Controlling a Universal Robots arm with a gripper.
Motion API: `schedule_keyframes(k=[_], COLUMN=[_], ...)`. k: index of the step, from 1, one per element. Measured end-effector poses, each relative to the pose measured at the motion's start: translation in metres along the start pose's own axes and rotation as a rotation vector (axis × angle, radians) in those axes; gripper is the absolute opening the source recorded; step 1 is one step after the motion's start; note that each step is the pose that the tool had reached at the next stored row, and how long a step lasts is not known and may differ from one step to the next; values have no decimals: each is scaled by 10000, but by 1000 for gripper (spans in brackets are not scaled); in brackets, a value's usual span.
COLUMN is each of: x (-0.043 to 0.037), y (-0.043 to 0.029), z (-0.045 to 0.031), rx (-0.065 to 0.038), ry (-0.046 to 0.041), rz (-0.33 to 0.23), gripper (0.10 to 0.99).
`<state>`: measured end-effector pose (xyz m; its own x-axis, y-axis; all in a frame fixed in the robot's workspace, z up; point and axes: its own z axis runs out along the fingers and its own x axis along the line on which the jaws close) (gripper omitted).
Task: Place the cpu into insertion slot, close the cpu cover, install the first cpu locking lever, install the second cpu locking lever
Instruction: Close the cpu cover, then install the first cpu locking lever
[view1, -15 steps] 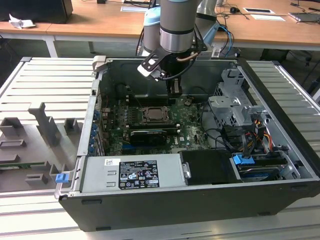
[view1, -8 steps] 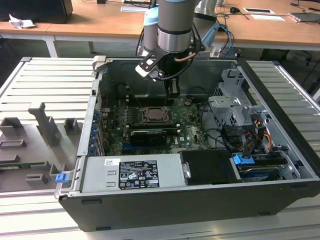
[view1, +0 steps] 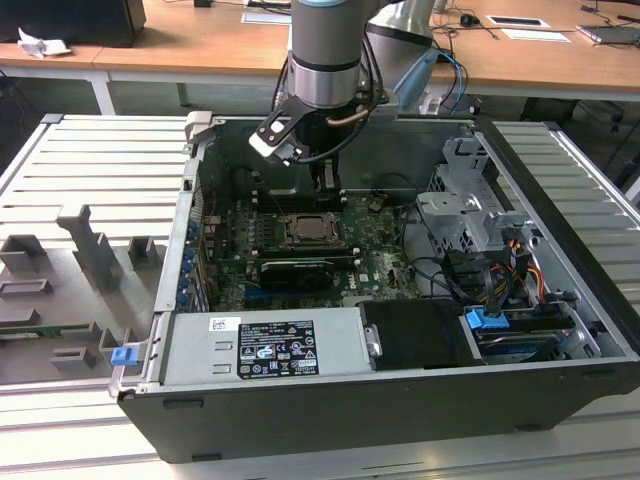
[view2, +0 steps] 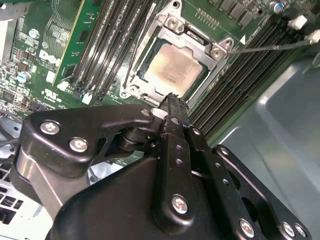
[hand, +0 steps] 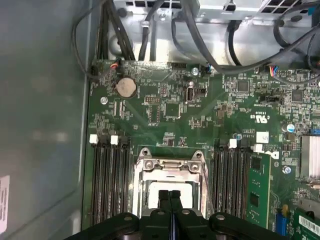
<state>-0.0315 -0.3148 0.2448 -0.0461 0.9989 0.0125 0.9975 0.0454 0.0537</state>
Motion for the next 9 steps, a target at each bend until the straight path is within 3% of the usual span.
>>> schedule_keyframes(k=[3,7,9], x=[6,11,11], y=[-125,-140,-138], z=[-6,-7,-30], rx=[0,2,5], ry=[4,-1,-59], rz=[-63,-62,-68], gripper=[106,106,106])
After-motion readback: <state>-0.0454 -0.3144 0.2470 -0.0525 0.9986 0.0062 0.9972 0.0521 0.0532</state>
